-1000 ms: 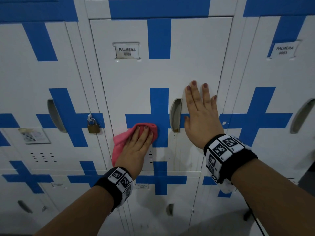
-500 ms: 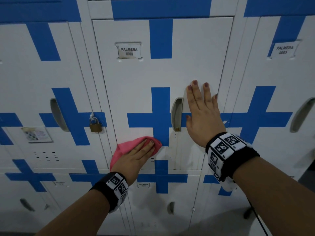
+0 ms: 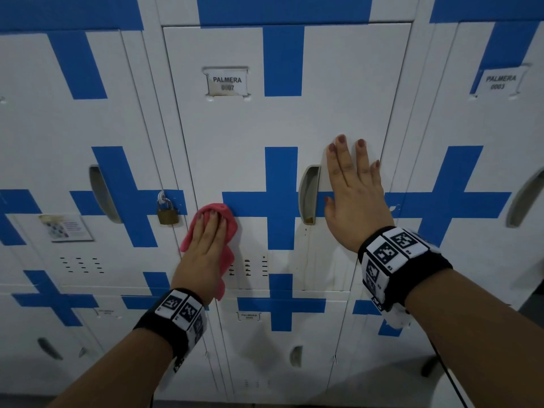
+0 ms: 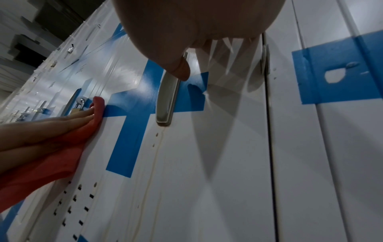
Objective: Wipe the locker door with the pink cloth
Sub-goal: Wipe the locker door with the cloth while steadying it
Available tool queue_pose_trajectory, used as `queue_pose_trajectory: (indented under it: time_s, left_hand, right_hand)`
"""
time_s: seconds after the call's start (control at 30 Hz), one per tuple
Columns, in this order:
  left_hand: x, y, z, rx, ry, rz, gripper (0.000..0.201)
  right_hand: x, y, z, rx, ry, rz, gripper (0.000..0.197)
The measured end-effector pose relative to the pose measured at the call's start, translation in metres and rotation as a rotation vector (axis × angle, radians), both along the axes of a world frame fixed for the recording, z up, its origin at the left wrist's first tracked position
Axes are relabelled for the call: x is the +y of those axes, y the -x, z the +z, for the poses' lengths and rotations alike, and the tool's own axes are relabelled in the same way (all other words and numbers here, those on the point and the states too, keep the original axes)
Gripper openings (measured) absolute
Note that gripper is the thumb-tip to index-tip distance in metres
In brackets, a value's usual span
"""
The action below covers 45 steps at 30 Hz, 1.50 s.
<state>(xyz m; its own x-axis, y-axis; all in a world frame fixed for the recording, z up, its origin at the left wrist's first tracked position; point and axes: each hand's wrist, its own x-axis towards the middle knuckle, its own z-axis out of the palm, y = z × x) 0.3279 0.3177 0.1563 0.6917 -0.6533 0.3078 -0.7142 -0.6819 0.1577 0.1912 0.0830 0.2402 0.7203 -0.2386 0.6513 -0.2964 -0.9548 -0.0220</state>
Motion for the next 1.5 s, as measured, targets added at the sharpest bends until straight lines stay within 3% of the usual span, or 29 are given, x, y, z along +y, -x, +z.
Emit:
queue_pose_trajectory:
  time_s: [0.5, 0.7, 0.83, 1.0, 1.5]
  left_hand:
    - [0.010, -0.015, -0.036, -0.094, -0.148, -0.073, 0.108]
    - [0.017, -0.017, -0.056, -0.115, -0.238, -0.111, 0.116]
    - [0.017, -0.010, -0.063, -0.073, -0.282, -0.098, 0.116]
    - [0.016, -0.004, -0.068, -0.003, -0.362, -0.116, 0.092]
    - [0.018, -0.007, -0.100, 0.021, -0.429, -0.162, 0.091]
  right_hand:
    - [0.001, 0.000, 0.000, 0.008, 0.014, -0.014, 0.086]
    - [0.001, 0.000, 0.001, 0.014, 0.016, -0.016, 0.086]
    - [0.001, 0.000, 0.001, 0.012, 0.012, -0.009, 0.086]
    - [0.000, -0.001, 0.000, 0.006, 0.016, -0.009, 0.087]
    - [0.000, -0.001, 0.000, 0.010, 0.018, -0.015, 0.087]
